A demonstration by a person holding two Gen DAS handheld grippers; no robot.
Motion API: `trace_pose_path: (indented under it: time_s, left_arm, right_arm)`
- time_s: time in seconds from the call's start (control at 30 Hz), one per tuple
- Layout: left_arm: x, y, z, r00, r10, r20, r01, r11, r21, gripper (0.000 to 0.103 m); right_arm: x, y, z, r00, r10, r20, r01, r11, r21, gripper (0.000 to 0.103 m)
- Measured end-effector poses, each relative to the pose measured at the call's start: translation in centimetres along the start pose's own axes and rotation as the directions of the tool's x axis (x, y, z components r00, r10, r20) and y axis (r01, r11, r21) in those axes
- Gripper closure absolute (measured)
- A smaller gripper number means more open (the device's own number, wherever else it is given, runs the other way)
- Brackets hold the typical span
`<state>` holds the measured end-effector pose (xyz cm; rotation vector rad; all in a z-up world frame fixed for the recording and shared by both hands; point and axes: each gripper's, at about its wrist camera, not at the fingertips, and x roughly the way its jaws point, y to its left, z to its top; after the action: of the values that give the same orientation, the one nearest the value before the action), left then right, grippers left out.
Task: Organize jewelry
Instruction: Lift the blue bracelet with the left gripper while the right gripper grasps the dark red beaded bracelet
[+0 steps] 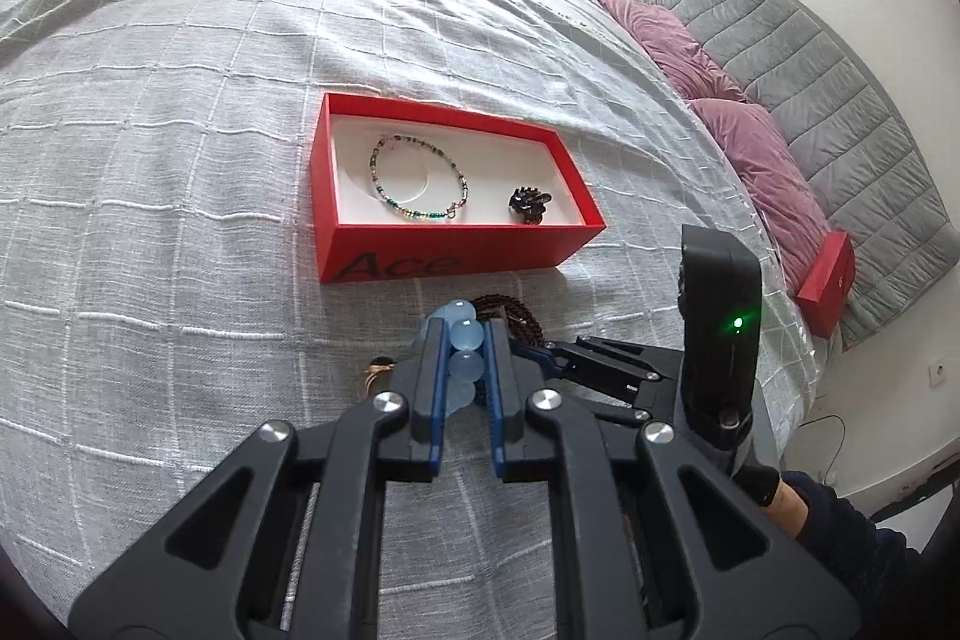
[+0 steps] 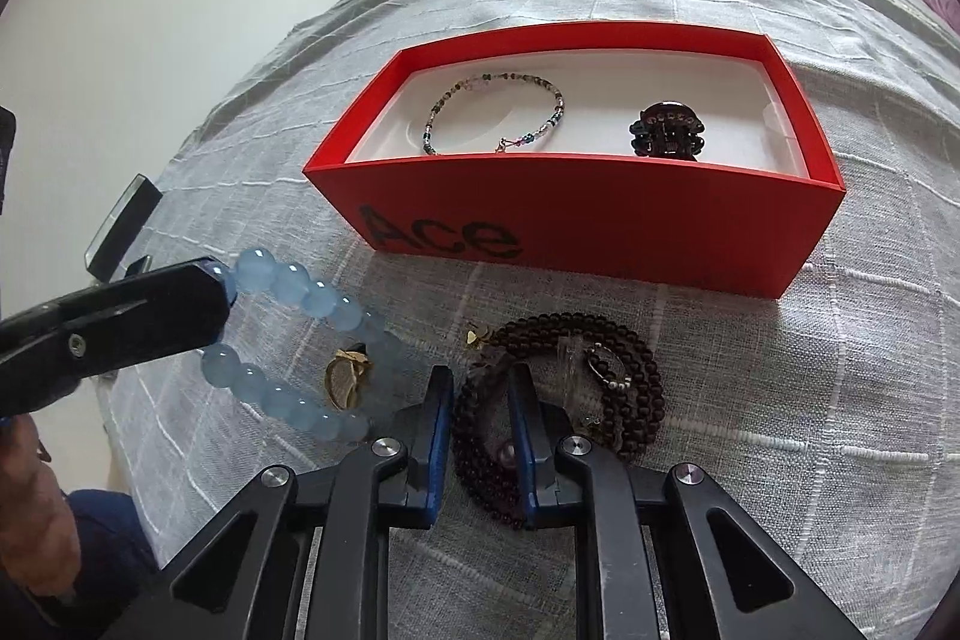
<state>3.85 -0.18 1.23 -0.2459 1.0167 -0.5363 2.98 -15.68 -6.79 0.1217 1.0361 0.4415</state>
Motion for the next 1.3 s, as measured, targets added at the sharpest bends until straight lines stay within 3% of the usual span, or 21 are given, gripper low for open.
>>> trace_pose_path:
  time_s: [0.07,0.23,0.4,0.7,1.3]
  left_arm:
    - [0.1,0.0,0.0,1.000,0.003,0.000,-0.003,1.000,-0.002,0.090]
    - [0.0,0.1,0.0,1.000,-0.001,0.009,0.001,1.000,-0.004,0.090]
    - [-0.5,0.1,0.1,0.999,-0.011,0.031,0.011,1.000,0.000,0.090]
    - [-1.2,-0.2,0.3,0.997,-0.035,0.066,0.034,0.999,0.019,0.090]
    - [-2.0,-1.6,1.9,0.990,-0.065,0.123,0.061,0.998,0.035,0.090]
  right_arm:
    - [0.0,0.4,-0.1,1.000,-0.028,0.005,0.028,0.999,-0.021,0.091]
    - [-0.5,0.4,-0.2,1.000,-0.030,0.010,0.030,0.999,-0.019,0.094]
    - [-1.7,-0.7,0.3,1.000,0.015,0.025,-0.015,1.000,0.020,0.094]
    - [-4.7,-3.9,1.5,0.983,0.166,0.083,-0.177,0.974,0.142,0.094]
    - [-8.7,-6.2,2.3,0.948,0.252,0.196,-0.291,0.935,0.205,0.094]
